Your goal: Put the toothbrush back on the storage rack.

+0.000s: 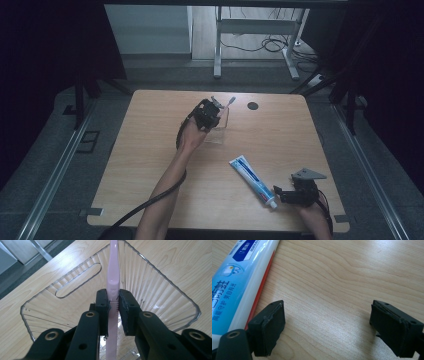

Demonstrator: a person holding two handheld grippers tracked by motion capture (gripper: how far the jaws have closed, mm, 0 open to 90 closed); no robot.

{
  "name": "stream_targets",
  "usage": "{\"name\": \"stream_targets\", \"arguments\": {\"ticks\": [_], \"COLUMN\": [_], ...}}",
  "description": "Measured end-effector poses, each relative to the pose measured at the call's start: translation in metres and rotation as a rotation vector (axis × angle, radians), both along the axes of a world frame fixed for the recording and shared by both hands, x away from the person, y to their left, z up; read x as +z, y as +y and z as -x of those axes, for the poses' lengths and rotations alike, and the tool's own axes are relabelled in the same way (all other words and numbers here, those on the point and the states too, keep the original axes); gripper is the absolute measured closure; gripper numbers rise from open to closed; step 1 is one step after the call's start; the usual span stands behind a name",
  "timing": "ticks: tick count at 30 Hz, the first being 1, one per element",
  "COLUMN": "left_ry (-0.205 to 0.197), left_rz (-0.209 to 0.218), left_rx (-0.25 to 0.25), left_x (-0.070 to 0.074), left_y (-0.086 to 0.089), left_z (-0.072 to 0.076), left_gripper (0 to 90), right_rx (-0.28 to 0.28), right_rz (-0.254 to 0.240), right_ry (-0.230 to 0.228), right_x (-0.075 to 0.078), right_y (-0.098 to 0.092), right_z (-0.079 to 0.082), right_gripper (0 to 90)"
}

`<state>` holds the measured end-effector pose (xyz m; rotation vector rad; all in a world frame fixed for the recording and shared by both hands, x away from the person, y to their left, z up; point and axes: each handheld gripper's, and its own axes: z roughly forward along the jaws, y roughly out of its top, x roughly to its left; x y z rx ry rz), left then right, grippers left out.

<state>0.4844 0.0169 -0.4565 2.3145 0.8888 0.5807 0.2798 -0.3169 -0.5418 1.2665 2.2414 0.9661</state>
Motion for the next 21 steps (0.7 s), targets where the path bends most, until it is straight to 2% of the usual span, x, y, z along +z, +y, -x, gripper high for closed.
{"name": "stream_targets", "arguments": {"ticks": [4,12,19,21], "left_ry": [0.001,0.002,-0.004,0.003], "left_rz": [-0.024,-0.017,0.054,0.087], "left_rx": [0.0,-0.001,-0.006,-0.017], "left_x": [0.0,0.001,0.008,0.011], "left_y": [-0.002,-0.002,0.0,0.0], "left_z": [0.001,0.003,0.007,0.009], "left_gripper": [77.4,68.0,54.4,50.7], "right_rx": [0.0,0.001,0.0,0.001], "right_rz": [0.0,0.0,-0.001,-0.001], "right_ry": [-0.001,0.0,0.001,0.0], "right_x": [0.0,0.0,0.0,0.0], "right_y": [0.0,0.0,0.0,0.0], "right_z": [0.0,0.0,0.0,0.0], "right_gripper": [12.7,12.7,12.7,12.7]}}
